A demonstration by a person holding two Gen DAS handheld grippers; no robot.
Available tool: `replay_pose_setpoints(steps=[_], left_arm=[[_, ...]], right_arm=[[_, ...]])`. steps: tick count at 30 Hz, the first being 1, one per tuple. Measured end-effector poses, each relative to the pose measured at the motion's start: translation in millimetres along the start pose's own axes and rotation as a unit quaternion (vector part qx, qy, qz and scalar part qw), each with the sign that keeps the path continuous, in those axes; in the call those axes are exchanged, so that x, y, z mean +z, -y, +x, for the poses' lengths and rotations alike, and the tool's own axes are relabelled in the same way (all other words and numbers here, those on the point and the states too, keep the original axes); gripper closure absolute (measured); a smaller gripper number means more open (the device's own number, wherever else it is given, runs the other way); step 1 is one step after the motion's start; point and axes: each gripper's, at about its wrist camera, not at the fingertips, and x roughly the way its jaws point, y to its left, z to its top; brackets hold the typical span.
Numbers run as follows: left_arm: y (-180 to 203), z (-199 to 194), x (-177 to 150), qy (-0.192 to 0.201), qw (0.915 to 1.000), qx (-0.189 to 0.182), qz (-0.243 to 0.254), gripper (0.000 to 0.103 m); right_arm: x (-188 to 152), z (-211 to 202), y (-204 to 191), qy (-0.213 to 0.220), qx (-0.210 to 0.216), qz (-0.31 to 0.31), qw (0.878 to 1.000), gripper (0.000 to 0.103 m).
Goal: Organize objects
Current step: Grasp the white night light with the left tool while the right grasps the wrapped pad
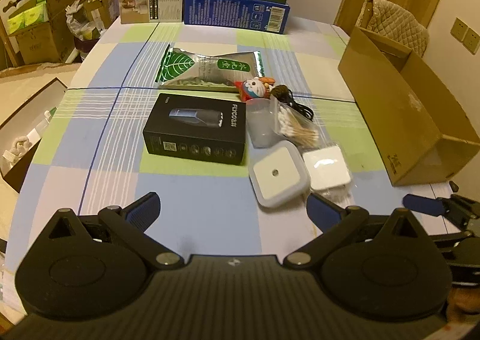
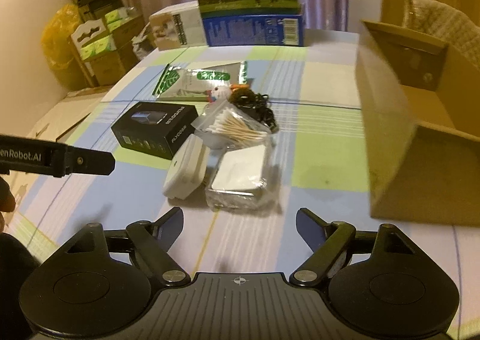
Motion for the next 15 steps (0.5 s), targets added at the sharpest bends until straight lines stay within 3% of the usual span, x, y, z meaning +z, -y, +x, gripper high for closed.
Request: replay_pose_setpoints(steps=[15], left_arm=[[-10.4,47.3,16.9,-0.032,0.9988,-0.022,-0.030,0.001]], right_arm=[[10.7,75.5,1.8,-0.021,0.003,-0.021,1.000,0.023]])
